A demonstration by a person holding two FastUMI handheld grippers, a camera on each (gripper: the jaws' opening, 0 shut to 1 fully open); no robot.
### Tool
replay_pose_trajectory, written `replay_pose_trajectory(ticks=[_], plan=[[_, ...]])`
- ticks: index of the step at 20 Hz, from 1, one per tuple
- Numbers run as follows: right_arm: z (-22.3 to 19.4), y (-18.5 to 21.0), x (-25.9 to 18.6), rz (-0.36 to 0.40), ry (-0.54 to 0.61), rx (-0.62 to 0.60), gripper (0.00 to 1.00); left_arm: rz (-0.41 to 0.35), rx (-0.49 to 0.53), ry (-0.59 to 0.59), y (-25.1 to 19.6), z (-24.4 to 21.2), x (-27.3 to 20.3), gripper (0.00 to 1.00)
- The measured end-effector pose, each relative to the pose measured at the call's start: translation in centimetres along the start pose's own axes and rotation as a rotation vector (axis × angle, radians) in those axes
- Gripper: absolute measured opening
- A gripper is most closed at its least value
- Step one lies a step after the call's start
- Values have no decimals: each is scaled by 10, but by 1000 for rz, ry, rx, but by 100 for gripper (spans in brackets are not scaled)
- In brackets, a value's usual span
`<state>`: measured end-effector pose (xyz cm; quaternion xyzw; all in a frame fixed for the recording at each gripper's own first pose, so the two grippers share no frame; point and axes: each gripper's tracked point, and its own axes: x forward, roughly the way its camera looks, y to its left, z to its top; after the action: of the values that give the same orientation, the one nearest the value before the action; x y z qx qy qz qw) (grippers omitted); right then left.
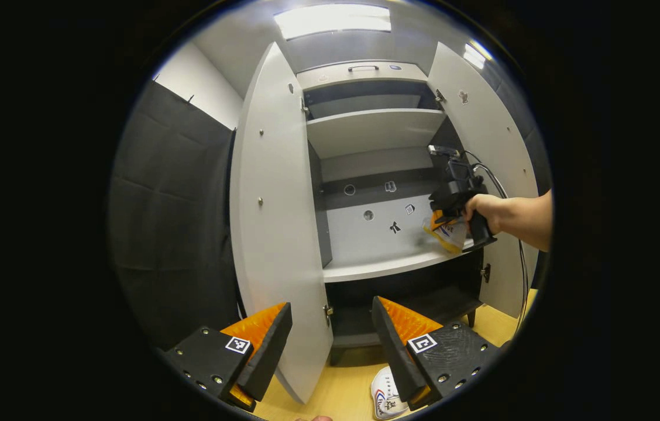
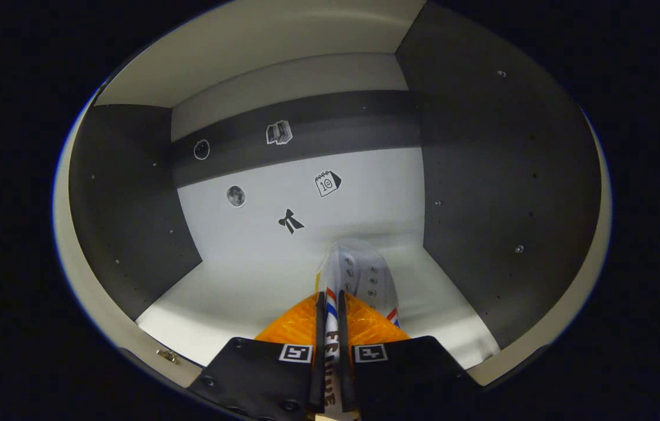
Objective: Grab one shoe with the right hand and put it into the shoe cabinet, grab the other shoe with the left hand and put it into the shoe cabinet; then close the right door with the right hand and the left door with the left hand.
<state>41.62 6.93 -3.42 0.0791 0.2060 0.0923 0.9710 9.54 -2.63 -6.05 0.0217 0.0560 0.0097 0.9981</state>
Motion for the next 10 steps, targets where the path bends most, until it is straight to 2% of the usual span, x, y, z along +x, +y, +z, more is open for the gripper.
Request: replay_pose_trajectory(ticks=[1, 2, 3, 6, 7, 8, 9, 10], plan=[[11, 1, -3, -3, -41, -9, 20, -5, -4, 12, -1, -3, 1, 78], [24, 2, -7, -1, -88, -28, 33, -11, -10, 25, -2, -7, 1, 78], [33, 3, -15, -3, -127, -56, 35, -18, -15, 40, -4, -12, 2, 78], [49, 4, -42, -19, -201, -144, 100, -41, -36, 87, -7, -24, 6, 78], [51, 4, -53, -26, -223, -176, 99, -48, -43, 98, -8, -28, 7, 78], [55, 3, -64, -37, -247, -202, 94, -55, -49, 109, -9, -31, 9, 78], [55, 4, -77, -42, -267, -222, 99, -67, -55, 118, -11, -34, 9, 78], [54, 6, -89, -43, -276, -232, 100, -78, -60, 127, -12, -36, 10, 78]])
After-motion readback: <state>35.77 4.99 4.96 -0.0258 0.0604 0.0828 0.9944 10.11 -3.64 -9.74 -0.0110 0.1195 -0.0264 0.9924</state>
